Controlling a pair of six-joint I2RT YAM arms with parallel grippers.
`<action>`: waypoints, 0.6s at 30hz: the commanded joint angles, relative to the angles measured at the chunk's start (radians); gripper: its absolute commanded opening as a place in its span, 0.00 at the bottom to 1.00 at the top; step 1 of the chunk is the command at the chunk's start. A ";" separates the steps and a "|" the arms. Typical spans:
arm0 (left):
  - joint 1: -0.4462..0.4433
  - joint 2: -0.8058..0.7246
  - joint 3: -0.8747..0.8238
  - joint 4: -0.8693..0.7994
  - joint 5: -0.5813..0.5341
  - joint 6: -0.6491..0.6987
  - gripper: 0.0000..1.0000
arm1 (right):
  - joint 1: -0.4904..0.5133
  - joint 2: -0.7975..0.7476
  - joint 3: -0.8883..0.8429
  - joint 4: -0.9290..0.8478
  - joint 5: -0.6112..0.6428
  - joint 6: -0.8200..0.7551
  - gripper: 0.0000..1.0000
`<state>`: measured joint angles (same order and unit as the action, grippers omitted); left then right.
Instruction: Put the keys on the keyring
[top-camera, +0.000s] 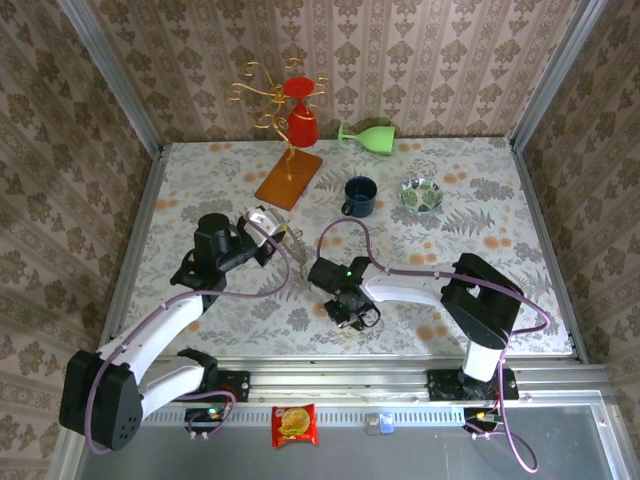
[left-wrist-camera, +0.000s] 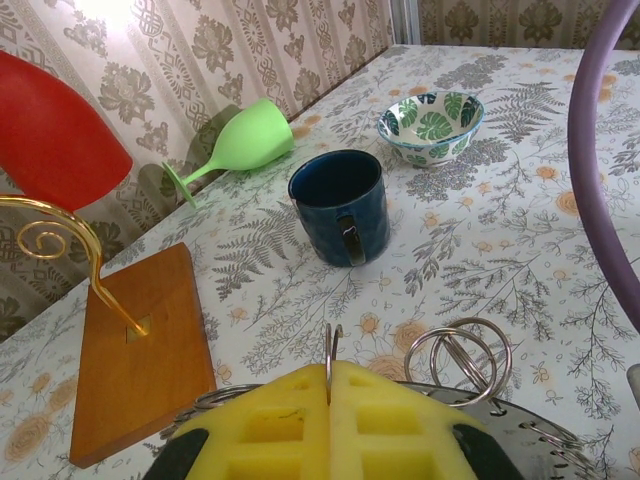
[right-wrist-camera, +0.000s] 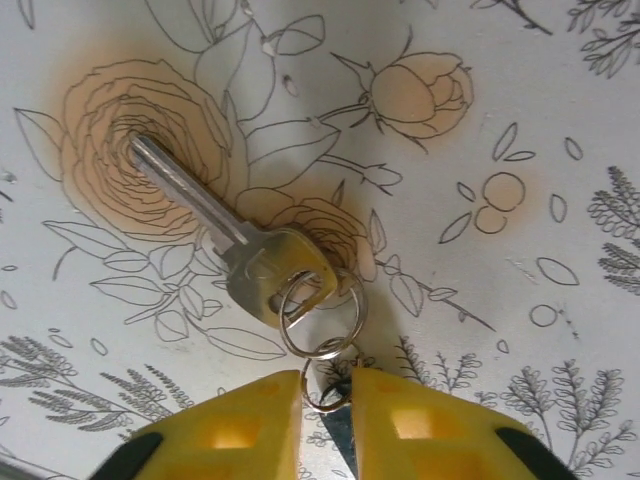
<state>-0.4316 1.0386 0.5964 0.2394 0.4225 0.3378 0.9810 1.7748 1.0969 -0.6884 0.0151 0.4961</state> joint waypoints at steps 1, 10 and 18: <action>-0.005 -0.014 0.011 0.039 0.005 0.017 0.00 | 0.006 0.000 0.028 -0.056 0.061 -0.002 0.15; -0.007 -0.012 0.016 0.041 0.005 0.020 0.00 | -0.010 -0.047 0.013 -0.025 0.029 -0.024 0.00; -0.007 -0.014 0.016 0.040 0.007 0.018 0.00 | -0.077 -0.153 -0.086 0.146 -0.189 -0.063 0.00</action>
<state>-0.4316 1.0386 0.5964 0.2394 0.4225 0.3382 0.9131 1.6745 1.0340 -0.6029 -0.0837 0.4667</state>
